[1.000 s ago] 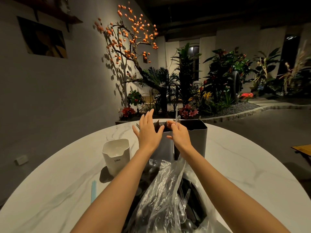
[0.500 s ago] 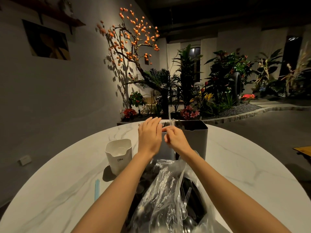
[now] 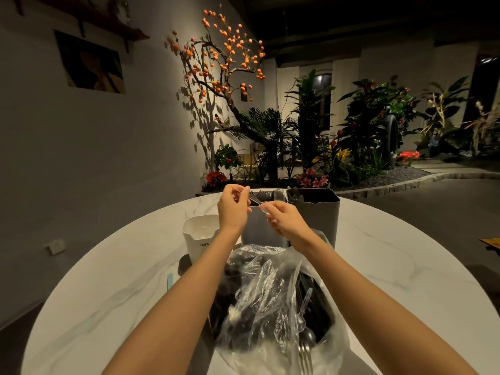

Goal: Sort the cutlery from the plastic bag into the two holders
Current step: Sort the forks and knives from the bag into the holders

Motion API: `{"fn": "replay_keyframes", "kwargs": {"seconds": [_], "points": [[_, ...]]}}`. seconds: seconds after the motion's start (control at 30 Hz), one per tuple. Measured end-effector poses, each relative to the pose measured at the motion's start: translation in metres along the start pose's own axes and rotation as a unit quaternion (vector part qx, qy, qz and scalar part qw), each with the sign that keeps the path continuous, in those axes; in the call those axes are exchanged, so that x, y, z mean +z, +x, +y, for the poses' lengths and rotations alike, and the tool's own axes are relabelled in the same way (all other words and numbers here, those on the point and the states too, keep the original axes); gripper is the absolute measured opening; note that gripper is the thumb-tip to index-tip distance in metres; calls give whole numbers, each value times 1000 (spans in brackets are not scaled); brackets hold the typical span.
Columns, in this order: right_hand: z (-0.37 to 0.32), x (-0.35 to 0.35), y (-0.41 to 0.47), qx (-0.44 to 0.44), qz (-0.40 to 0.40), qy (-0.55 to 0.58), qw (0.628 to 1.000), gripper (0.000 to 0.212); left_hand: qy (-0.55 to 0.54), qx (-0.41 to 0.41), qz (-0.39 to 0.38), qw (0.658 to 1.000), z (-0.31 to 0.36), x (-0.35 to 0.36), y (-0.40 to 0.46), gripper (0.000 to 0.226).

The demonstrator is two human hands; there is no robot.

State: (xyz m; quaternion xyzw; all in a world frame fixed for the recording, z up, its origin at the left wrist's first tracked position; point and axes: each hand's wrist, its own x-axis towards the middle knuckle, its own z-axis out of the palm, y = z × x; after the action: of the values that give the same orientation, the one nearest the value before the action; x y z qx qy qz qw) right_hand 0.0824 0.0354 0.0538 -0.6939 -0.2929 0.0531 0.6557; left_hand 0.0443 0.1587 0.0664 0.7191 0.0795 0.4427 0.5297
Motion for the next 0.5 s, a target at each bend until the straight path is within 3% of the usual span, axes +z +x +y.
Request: {"fn": "replay_keyframes", "kwargs": {"seconds": [0.1,0.23,0.37,0.43,0.5], "points": [[1,7,2,11,33,23,999,27,37,-8,22,999,2,-9,-4,13],[2,19,4,20,99,15,995,21,232,7,17,973,-11,-16,-2,18],[1,26,5,8,83,-32,996,21,336,86,-90,933,-13,-26,-7,25],[3,28,5,6,91,-45,995,25,336,77,-155,926,-15,-30,-9,20],[2,31,3,10,83,-34,996,39,316,45,-171,932,-18,-33,-10,15]]}}
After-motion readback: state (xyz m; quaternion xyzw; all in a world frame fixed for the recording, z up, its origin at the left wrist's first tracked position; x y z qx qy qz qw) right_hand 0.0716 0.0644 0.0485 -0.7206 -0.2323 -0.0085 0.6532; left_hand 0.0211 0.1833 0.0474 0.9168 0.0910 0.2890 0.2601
